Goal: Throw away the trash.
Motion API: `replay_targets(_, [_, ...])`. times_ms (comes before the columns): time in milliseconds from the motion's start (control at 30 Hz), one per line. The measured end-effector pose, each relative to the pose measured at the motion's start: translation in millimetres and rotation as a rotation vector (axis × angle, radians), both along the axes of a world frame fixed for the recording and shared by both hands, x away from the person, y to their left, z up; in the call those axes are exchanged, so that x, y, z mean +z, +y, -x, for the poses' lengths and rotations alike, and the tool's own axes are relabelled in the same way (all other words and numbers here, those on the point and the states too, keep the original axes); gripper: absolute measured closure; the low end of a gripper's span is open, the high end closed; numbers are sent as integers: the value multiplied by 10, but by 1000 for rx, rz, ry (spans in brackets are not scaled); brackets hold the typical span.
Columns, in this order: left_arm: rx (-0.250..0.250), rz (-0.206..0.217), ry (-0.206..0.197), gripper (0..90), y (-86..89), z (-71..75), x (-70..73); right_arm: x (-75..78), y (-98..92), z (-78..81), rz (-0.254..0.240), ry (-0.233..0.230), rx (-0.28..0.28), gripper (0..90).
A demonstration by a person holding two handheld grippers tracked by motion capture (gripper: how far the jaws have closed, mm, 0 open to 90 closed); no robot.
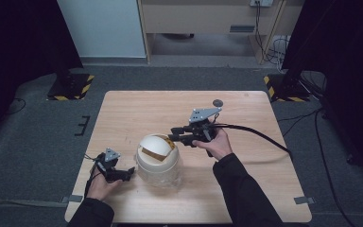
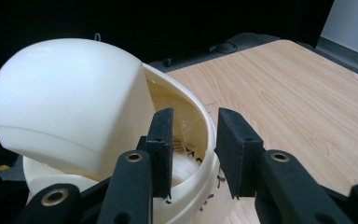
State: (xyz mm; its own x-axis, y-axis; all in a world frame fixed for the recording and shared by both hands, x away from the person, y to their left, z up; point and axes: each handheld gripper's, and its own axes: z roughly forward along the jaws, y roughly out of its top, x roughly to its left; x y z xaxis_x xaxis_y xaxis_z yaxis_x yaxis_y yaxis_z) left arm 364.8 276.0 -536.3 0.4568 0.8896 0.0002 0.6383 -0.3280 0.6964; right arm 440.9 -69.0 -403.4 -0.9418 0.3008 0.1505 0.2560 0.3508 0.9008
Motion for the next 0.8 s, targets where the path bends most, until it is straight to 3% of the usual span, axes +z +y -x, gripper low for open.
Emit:
replay_targets(167, [0, 0, 0, 0, 0, 0, 0, 62, -47, 4, -17, -13, -20, 631])
replay_targets(433, [0, -1, 0, 0, 0, 0, 0, 205, -382, 38, -81, -58, -157, 406])
replay_targets(600, [0, 0, 0, 0, 0, 0, 0, 163, -634, 126, -40, -69, -225, 309])
replay_targets(800, [0, 0, 0, 0, 0, 0, 0, -16, -926, 279, 23, -48, -293, 258])
